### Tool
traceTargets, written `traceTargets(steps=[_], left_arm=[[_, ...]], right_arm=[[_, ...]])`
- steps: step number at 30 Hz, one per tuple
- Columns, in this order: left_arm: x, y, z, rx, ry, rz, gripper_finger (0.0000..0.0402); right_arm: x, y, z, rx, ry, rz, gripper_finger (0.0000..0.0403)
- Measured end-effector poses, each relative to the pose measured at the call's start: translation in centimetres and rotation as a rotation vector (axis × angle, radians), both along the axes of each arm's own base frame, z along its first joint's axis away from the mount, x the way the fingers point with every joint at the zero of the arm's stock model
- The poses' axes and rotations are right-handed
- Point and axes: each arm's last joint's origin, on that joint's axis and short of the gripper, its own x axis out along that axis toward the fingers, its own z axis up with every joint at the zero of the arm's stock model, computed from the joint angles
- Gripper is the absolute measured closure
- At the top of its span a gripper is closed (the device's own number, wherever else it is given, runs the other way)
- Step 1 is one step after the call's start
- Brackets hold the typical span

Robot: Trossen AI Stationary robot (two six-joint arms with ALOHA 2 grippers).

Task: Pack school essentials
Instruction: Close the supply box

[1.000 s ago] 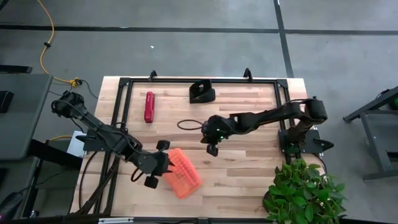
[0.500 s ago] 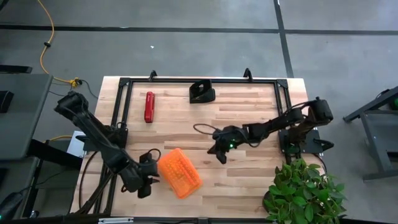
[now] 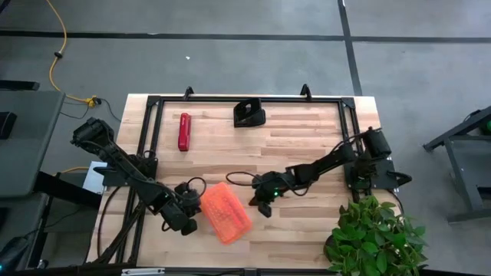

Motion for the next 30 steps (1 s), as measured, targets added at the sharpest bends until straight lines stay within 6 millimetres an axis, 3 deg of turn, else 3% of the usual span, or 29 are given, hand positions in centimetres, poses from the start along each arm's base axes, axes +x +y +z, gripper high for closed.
traceTargets(steps=[7, 19, 30], left_arm=[[0.5, 1.3, -0.1, 0.058, 0.034, 0.003, 0.0395], [1.7, 3.7, -0.1, 0.159, 0.038, 0.004, 0.0400], [2.9, 5.7, 0.1, 0.212, 0.010, 0.012, 0.0401]], right_arm=[[1.1, 1.3, -0.8, 0.027, 0.023, 0.024, 0.0403], [0.9, 3.3, -0.9, 0.065, 0.015, 0.003, 0.0403], [1.0, 3.5, -0.7, 0.075, -0.020, 0.001, 0.0403]])
